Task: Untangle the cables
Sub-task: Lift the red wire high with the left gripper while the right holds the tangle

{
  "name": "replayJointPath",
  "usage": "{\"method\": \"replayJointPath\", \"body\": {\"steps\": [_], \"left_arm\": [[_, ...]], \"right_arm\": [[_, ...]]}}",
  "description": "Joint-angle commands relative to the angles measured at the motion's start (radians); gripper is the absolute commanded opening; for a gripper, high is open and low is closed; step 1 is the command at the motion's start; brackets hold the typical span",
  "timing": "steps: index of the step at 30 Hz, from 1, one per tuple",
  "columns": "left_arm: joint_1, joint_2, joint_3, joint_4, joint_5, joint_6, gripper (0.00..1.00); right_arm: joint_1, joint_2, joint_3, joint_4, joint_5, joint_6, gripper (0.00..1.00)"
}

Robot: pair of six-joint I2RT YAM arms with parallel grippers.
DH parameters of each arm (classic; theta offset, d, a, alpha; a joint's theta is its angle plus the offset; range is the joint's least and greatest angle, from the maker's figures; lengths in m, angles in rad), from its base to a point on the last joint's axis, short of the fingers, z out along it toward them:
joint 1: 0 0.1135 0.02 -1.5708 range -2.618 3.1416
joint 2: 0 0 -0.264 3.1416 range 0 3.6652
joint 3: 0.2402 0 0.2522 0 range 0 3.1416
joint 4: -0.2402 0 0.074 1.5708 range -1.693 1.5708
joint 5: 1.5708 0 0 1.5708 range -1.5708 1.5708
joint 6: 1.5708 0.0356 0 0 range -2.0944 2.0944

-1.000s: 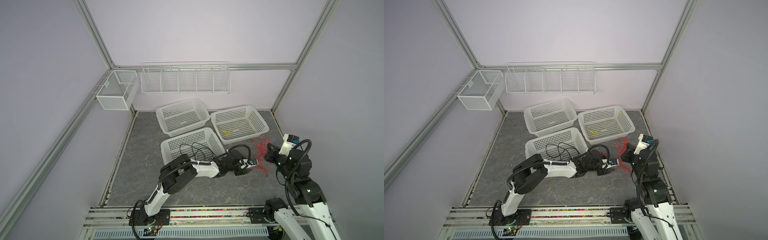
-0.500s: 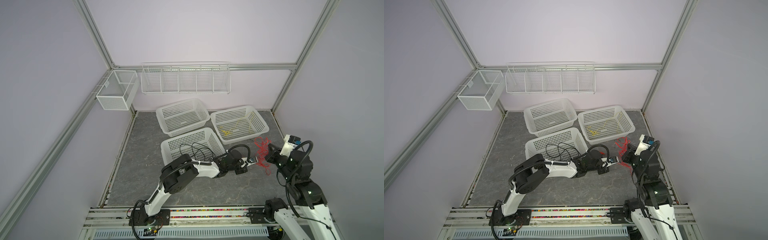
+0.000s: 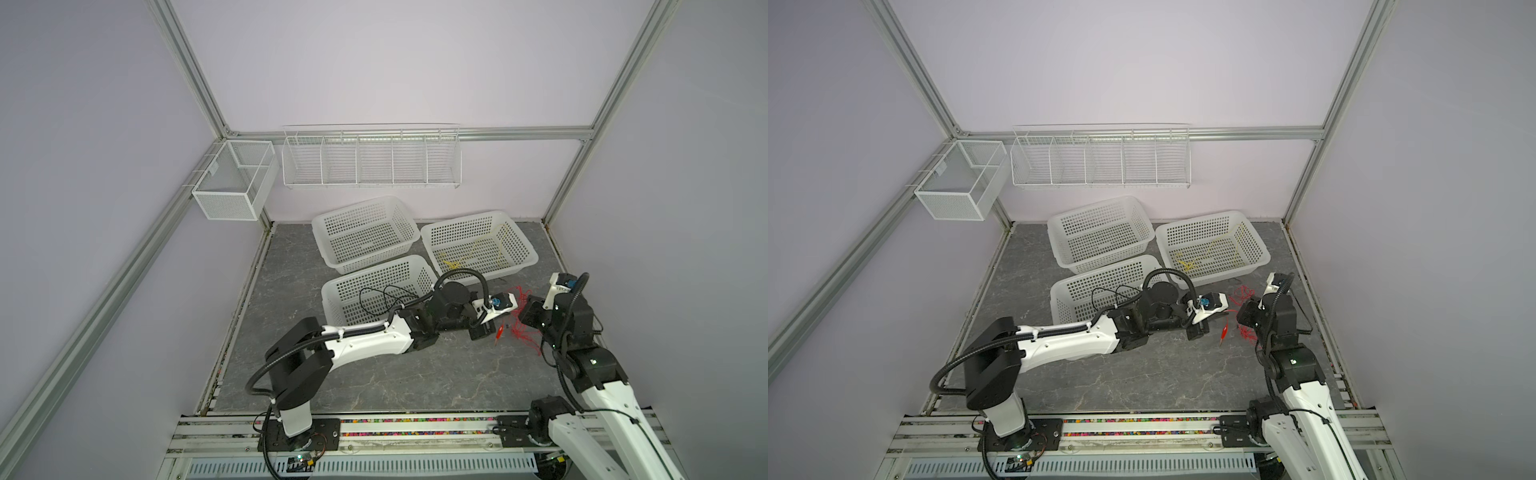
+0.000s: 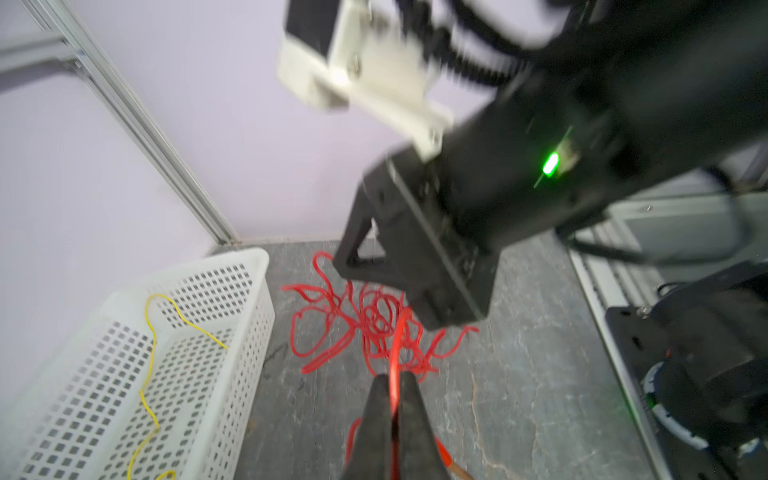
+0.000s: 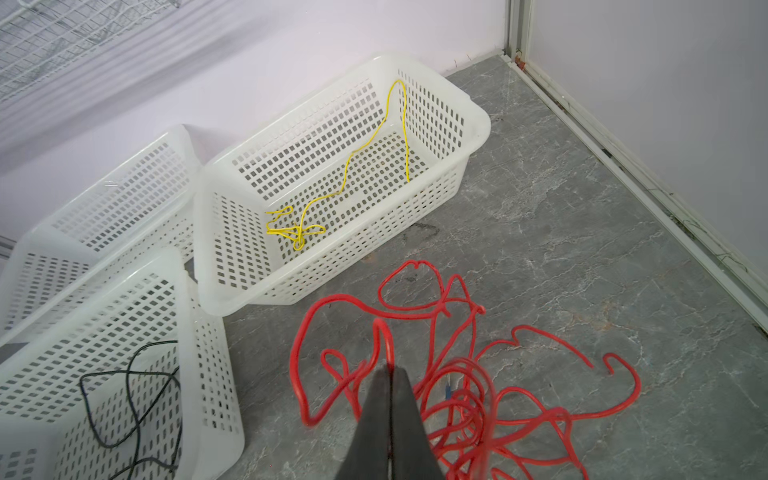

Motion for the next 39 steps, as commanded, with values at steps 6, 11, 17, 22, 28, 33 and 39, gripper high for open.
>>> {"method": "replayJointPath", "body": {"steps": [6,11,17,22,28,33,39], "left_arm": [[0.065,-0.158,-0.015,-0.014,0.083,-0.193,0.00],[0.080,-0.248,-0.026,0.007,-0.007,-0.231,0.00],[0.092,-0.357,-0.042,0.016,-0.153,-0.244,0.00],[0.107,-0.448,-0.057,0.022,-0.265,-0.272,0.00],[0.112,-0.558,-0.105,0.064,-0.407,-0.247,0.00],[0.118,-0.615,-0.098,0.035,-0.449,-0.236,0.00],[0.118,-0.638,-0.076,-0.005,-0.411,-0.252,0.00]], "right_arm": [[-0.044,0.075,-0.087,0.105,0.028,0.049,0.06],[-0.073,0.103,-0.117,0.117,0.023,0.066,0.06],[-0.101,0.130,-0.142,0.128,0.025,0.077,0.06],[-0.111,0.171,-0.151,0.146,0.014,0.083,0.06],[-0.114,0.216,-0.156,0.161,0.017,0.086,0.06],[-0.113,0.238,-0.162,0.181,0.010,0.086,0.06],[-0.114,0.256,-0.147,0.190,-0.061,0.047,0.08]]}}
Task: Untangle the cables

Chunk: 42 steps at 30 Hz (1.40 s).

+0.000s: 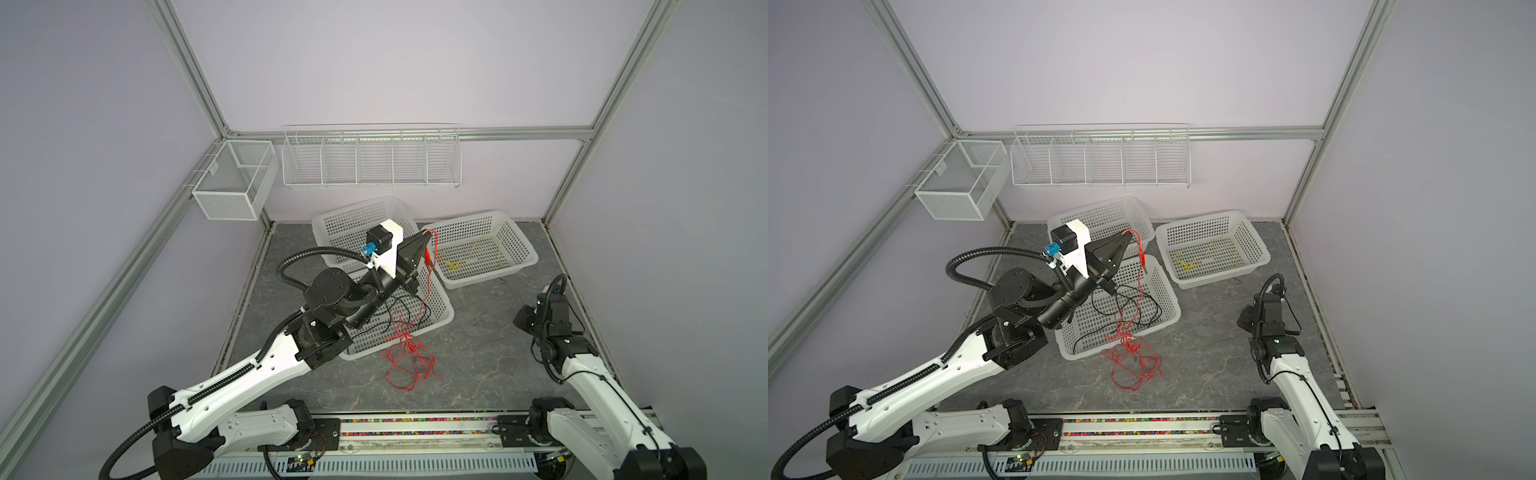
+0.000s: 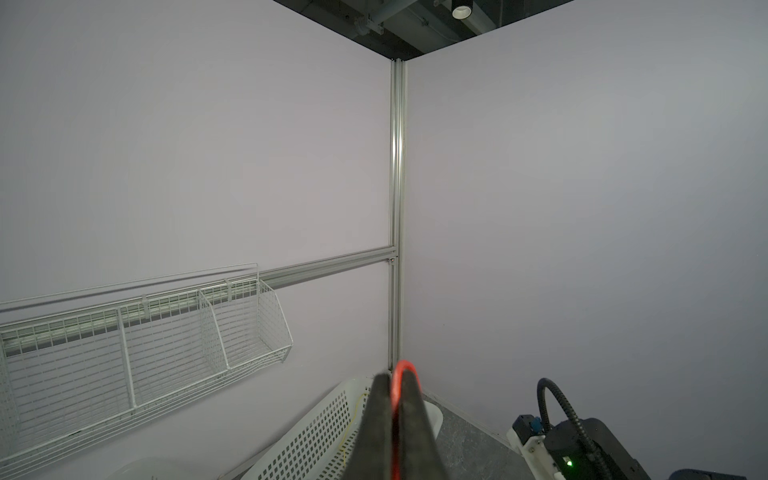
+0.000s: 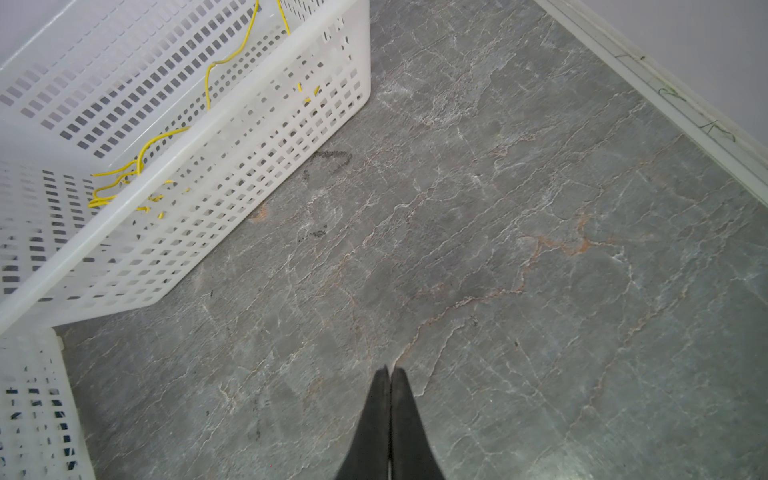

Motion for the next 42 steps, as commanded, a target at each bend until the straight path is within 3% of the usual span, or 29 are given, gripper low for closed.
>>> {"method": "replayJointPath", "body": {"steps": [1,8,18,23,32,42], "left_arm": [[0.004,-0.009,0.025,-0.016,0.005,-0.014,0.00],[0.005,0.037,0.052,-0.039,-0.009,-0.017,0.00],[0.005,0.105,0.097,-0.052,0.036,-0.039,0.00],[0.005,0.139,0.122,-0.061,0.041,-0.040,0.00],[0.007,0.185,0.164,-0.074,0.006,-0.031,0.00],[0.007,0.219,0.204,-0.078,0.017,-0.033,0.00]], "right_arm": [[-0.005,0.006,0.002,0.034,-0.069,-0.032,0.09],[0.014,-0.025,0.037,0.040,-0.276,-0.136,0.21],[0.091,-0.164,0.011,0.115,-0.585,-0.232,0.60],[0.139,-0.238,-0.013,0.126,-0.685,-0.236,0.70],[0.258,-0.327,-0.069,0.078,-0.652,-0.207,0.78],[0.424,-0.201,-0.085,0.150,-0.477,-0.201,0.79]]}}
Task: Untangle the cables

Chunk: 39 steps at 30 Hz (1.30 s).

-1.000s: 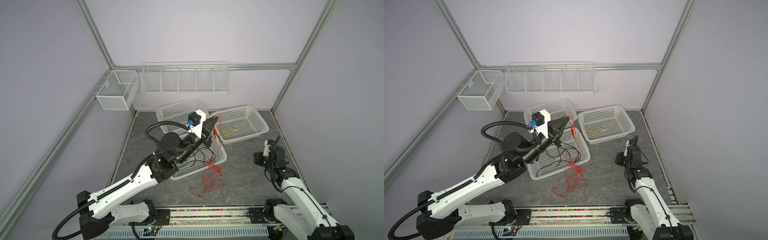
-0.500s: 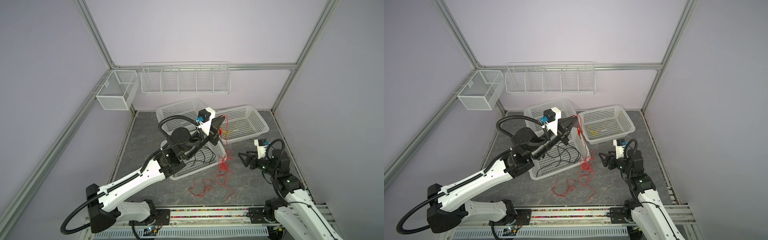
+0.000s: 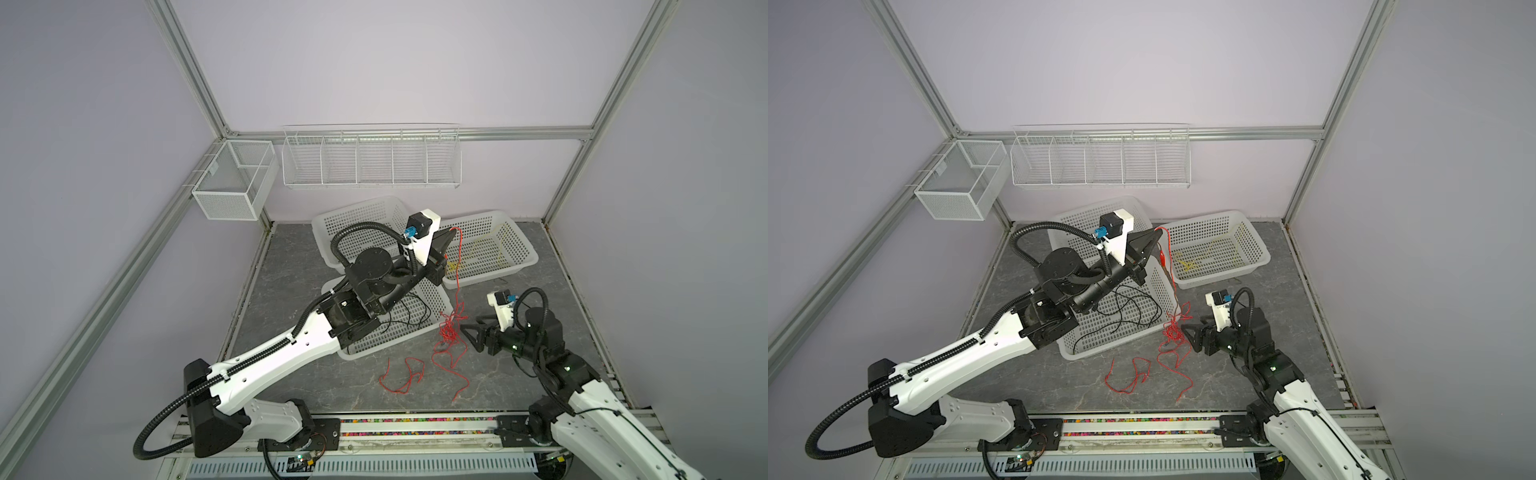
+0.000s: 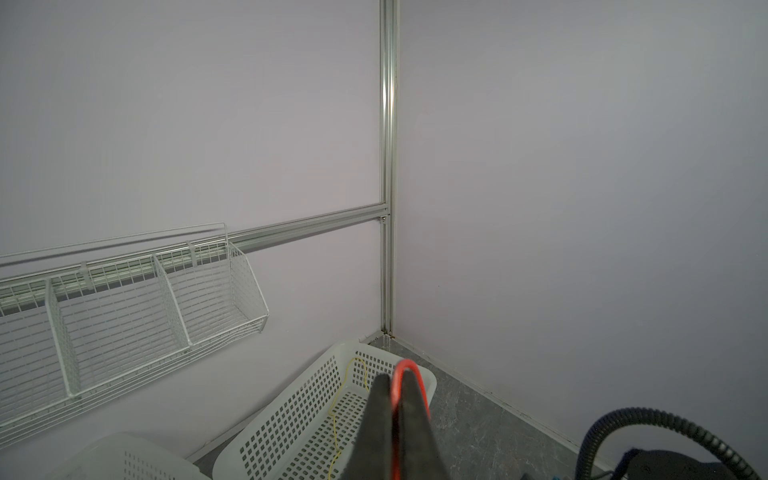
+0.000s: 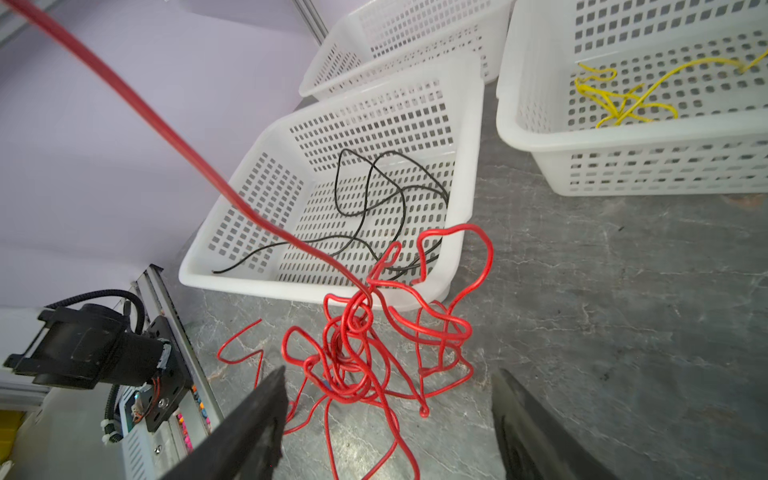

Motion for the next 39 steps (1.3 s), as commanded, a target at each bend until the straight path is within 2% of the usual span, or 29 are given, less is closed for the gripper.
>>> {"method": "replayJointPath", "body": {"steps": [1,7,10,13,15,17,24,29,34,39], "left_arm": [[0.005,0.004,0.049,0.012,-0.001,-0.008,0.00],[0.004,0.004,0.055,0.014,0.011,-0.011,0.00],[0.005,0.003,0.055,0.013,0.009,-0.011,0.00],[0.005,0.003,0.058,0.012,0.007,-0.009,0.00],[0.005,-0.001,0.055,0.011,0.004,-0.005,0.00],[0.005,-0.004,0.055,0.008,-0.007,0.005,0.00],[0.005,-0.048,0.057,-0.008,-0.079,0.057,0.00],[0.005,-0.114,0.043,0.008,-0.146,0.089,0.00],[0.005,-0.196,0.023,0.016,-0.236,0.134,0.00],[0.005,-0.282,-0.007,0.022,-0.339,0.201,0.00]], "right_arm": [[0.048,0.049,-0.019,0.069,0.092,0.005,0.79],[0.141,0.189,-0.010,0.154,0.208,0.009,0.76],[0.172,0.243,-0.004,0.193,0.224,0.006,0.64],[0.186,0.284,0.004,0.211,0.239,0.006,0.39],[0.188,0.302,0.010,0.203,0.253,0.005,0.19],[0.189,0.302,0.013,0.181,0.280,0.006,0.07],[0.188,0.246,0.025,-0.028,0.524,0.054,0.06],[0.187,0.208,0.021,-0.156,0.686,0.142,0.06],[0.181,0.200,0.024,-0.177,0.760,0.181,0.06],[0.151,0.256,0.046,-0.191,0.761,0.201,0.06]]}}
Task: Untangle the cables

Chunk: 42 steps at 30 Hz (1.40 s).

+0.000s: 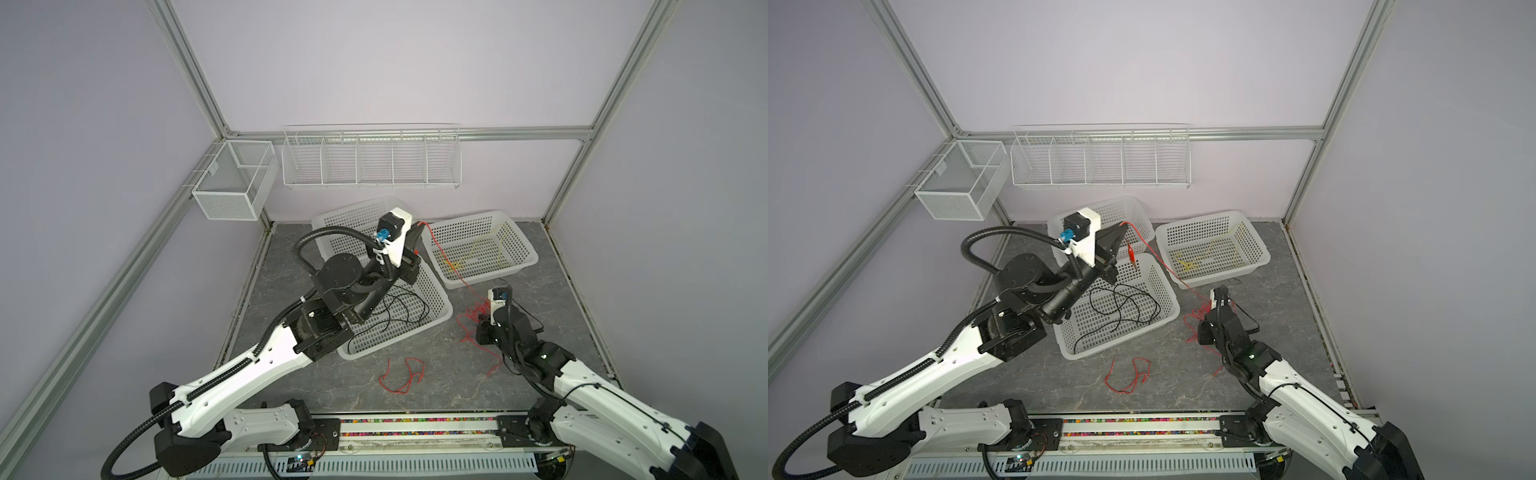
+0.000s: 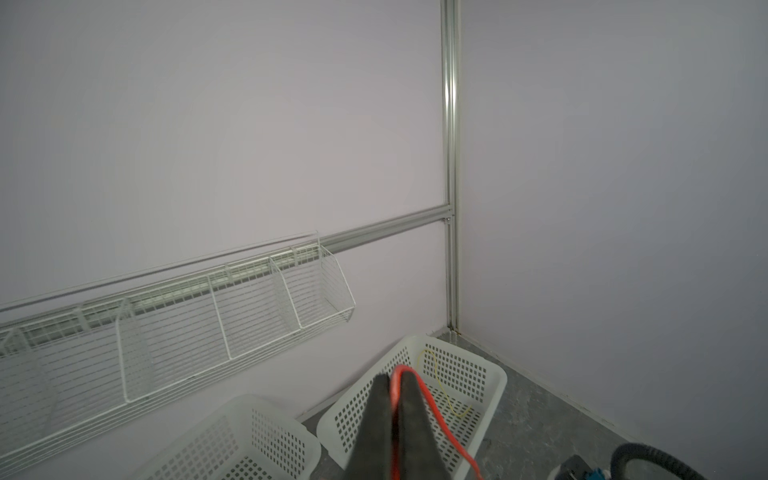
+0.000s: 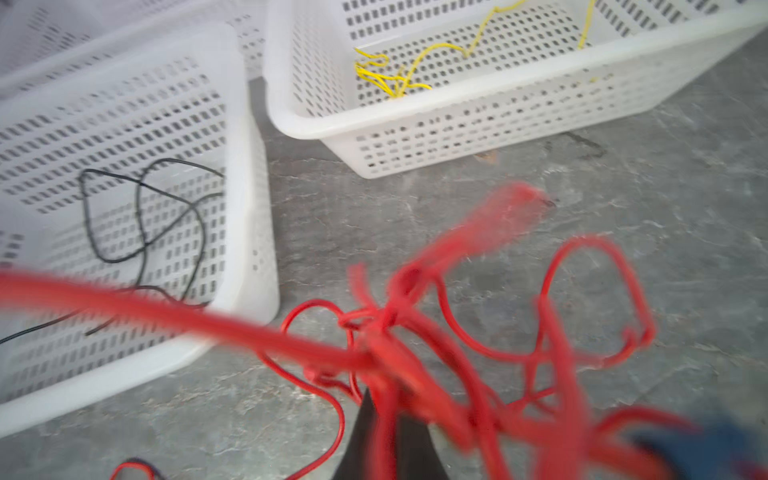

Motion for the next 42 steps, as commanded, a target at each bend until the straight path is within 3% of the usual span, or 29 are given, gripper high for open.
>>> {"method": "replayJointPath", "body": {"steps": [1,13,21,31,36,42], "left_arm": [[0.006,-0.099,0.004,0.134,-0.125,0.069,0.00],[0.006,-0.161,-0.032,0.131,-0.197,0.114,0.00],[0.006,-0.192,-0.044,0.131,-0.214,0.136,0.00],[0.006,-0.126,-0.047,0.043,-0.107,0.067,0.00],[0.006,-0.055,-0.060,0.031,-0.041,0.017,0.00],[0.006,0.017,-0.038,0.040,0.017,-0.027,0.00]], "right_arm": [[-0.023,0.055,0.006,-0.130,0.056,0.047,0.06],[-0.098,0.252,0.104,-0.175,0.061,0.102,0.06],[-0.136,0.310,0.110,-0.089,-0.060,0.048,0.09],[-0.132,0.250,0.117,-0.008,-0.274,-0.050,0.15],[-0.132,0.205,0.125,-0.011,-0.325,-0.075,0.25],[-0.127,0.262,0.144,0.009,-0.448,-0.122,0.34]]}}
